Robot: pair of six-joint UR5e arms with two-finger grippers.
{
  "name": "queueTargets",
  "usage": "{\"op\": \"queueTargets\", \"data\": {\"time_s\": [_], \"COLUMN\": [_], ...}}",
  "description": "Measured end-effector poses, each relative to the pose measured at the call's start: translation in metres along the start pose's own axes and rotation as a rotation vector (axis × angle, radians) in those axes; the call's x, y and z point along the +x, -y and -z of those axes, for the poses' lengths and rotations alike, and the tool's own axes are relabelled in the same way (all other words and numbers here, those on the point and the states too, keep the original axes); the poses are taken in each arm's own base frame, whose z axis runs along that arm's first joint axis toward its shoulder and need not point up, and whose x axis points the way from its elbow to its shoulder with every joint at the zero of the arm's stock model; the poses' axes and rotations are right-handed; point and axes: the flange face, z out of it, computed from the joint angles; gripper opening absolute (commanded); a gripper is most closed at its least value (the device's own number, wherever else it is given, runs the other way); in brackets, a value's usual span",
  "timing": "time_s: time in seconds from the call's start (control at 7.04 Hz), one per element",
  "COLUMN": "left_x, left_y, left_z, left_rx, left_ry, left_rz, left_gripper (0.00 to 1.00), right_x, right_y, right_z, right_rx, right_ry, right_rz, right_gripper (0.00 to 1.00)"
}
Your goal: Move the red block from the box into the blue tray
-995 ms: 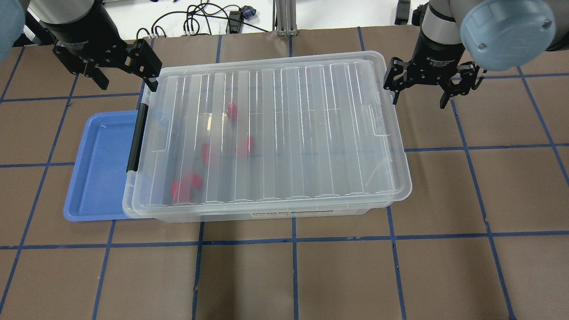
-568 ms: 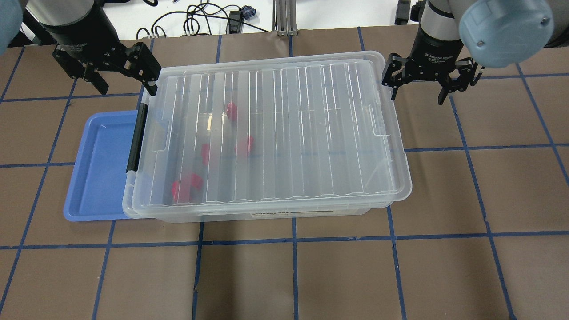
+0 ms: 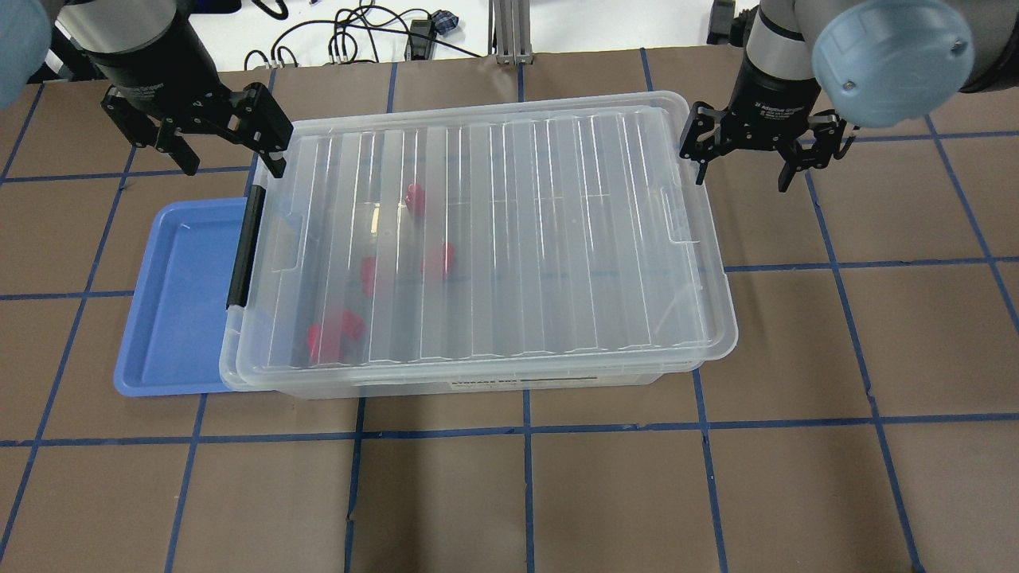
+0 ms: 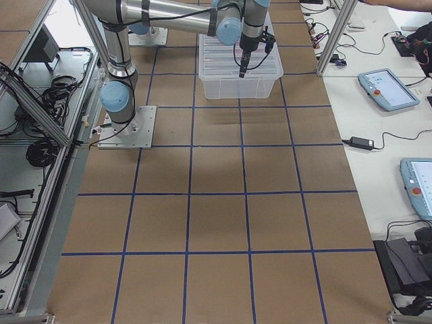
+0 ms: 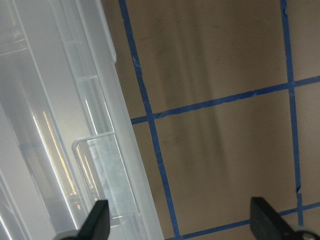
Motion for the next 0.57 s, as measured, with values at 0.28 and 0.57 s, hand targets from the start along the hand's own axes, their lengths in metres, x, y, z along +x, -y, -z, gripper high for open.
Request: {"op": "queueTargets", "data": {"time_s": [0.28,0.57], "left_x": [-0.0001,-0.0004], "left_y": [0.0006,0.0016], "left_z": [-0.0027,-0.0046], "left_rx": [-0.003,-0.004], "left_ry": [0.0,-0.002], "left_rz": [0.001,0.001], "left_gripper": [1.0,1.0], "right_x": [-0.0017,-0.0022], "right_y": [0.0066,0.0084], "right_z": [-0.0107,-0.0129], "right_rx": [-0.011,-0.011], "right_ry": [-0.004,-0.003], "right_rz": [0.007,0.008], "right_gripper": [1.0,1.0]}}
